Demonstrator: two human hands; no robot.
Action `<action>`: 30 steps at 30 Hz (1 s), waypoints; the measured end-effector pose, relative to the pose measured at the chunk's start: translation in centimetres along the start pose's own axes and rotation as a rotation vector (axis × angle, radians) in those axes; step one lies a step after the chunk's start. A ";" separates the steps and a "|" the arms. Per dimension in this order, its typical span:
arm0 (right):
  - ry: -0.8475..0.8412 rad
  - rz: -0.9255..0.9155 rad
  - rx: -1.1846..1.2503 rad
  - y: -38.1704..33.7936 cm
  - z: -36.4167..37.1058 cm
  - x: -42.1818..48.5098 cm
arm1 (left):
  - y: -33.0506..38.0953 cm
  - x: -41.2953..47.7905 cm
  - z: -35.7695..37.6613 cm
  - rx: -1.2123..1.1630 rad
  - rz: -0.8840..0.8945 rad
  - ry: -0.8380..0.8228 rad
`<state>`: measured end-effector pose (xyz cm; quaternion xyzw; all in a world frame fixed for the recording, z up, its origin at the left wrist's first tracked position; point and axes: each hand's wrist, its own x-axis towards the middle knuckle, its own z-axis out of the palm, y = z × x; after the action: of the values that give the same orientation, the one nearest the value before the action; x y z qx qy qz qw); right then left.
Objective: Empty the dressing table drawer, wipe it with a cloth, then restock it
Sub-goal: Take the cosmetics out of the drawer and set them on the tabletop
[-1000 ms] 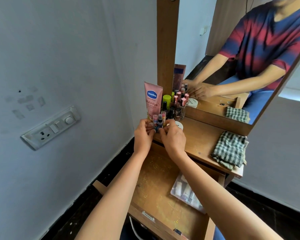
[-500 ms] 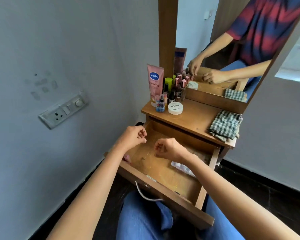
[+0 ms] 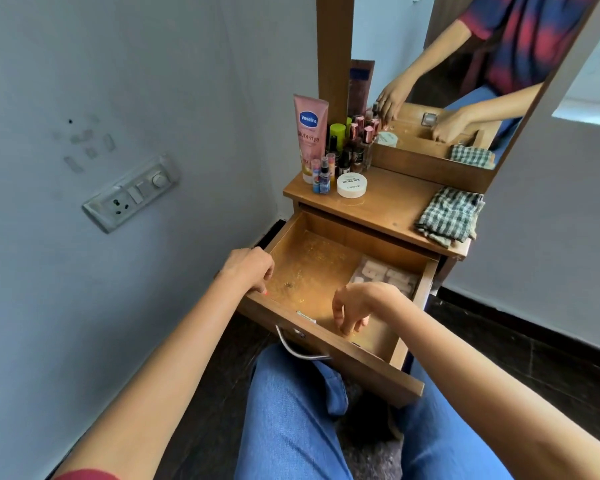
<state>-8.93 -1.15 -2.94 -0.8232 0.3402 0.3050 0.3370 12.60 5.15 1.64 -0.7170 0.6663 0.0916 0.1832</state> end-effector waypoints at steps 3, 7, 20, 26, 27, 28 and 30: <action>-0.063 0.035 0.019 0.4 0.5 -0.2 | 0.1 -0.1 0.4 -0.034 -0.012 0.024; -0.127 0.050 0.010 0.7 1.0 -0.4 | 0.2 -0.5 0.7 -0.142 -0.022 0.041; -0.112 0.053 -0.026 1.9 2.0 -0.4 | 0.9 -0.3 1.2 -0.886 -0.072 0.333; -0.140 0.043 0.008 2.4 2.4 -0.3 | 1.9 -0.1 1.8 -0.984 -0.072 0.347; -0.134 0.045 -0.003 2.5 2.5 -0.3 | 2.1 -0.1 1.7 -0.998 -0.071 0.352; -0.131 0.046 -0.005 2.5 2.6 -0.3 | 2.2 -0.1 1.7 -1.005 -0.070 0.357; -0.130 0.043 0.002 2.5 2.6 -0.4 | 2.4 -0.1 1.7 -1.019 -0.062 0.360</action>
<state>-11.80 -0.34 -5.04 -0.7939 0.3351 0.3648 0.3525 10.39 5.84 -0.22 -0.7387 0.5370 0.2733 -0.3021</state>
